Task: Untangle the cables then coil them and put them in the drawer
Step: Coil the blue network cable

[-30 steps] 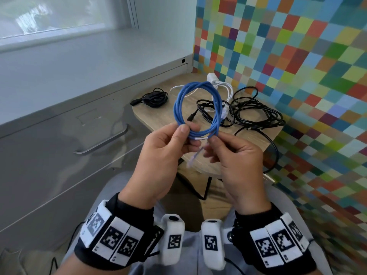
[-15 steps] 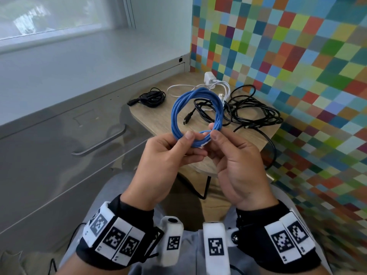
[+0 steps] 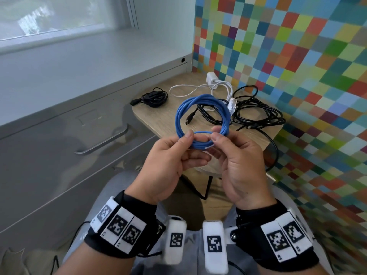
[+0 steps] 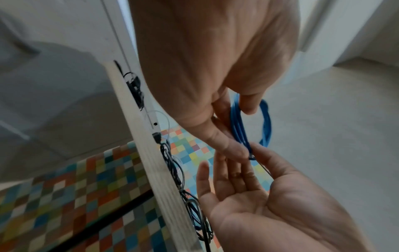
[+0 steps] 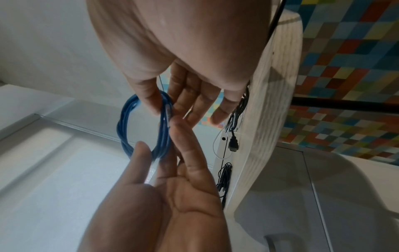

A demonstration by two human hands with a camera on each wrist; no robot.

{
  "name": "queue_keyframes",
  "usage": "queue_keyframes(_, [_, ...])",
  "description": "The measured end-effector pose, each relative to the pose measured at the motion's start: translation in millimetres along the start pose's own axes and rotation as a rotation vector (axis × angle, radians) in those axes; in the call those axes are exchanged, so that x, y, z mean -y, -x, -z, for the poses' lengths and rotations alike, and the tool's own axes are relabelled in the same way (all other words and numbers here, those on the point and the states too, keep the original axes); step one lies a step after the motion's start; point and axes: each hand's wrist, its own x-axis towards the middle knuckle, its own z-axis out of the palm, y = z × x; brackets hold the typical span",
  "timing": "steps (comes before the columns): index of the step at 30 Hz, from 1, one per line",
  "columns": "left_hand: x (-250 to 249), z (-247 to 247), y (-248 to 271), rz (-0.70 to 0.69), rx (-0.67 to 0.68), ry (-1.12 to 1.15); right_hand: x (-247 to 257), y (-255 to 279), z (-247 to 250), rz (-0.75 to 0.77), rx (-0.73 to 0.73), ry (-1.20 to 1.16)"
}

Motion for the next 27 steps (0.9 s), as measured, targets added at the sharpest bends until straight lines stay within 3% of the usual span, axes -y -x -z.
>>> queue_keyframes(7, [11.6,-4.8,-3.4,0.062,-0.126,0.073,-3.0,4.0,-9.9,0.093,0.056,-0.129])
queue_keyframes(17, [12.0,-6.8,-2.4,0.117,-0.065,0.146,-1.7,1.0,-5.2,0.012,0.068,-0.228])
queue_keyframes(27, [16.2,-0.3,0.2,0.279,-0.003,0.225,5.1,1.8,-6.2,-0.005,0.169,-0.210])
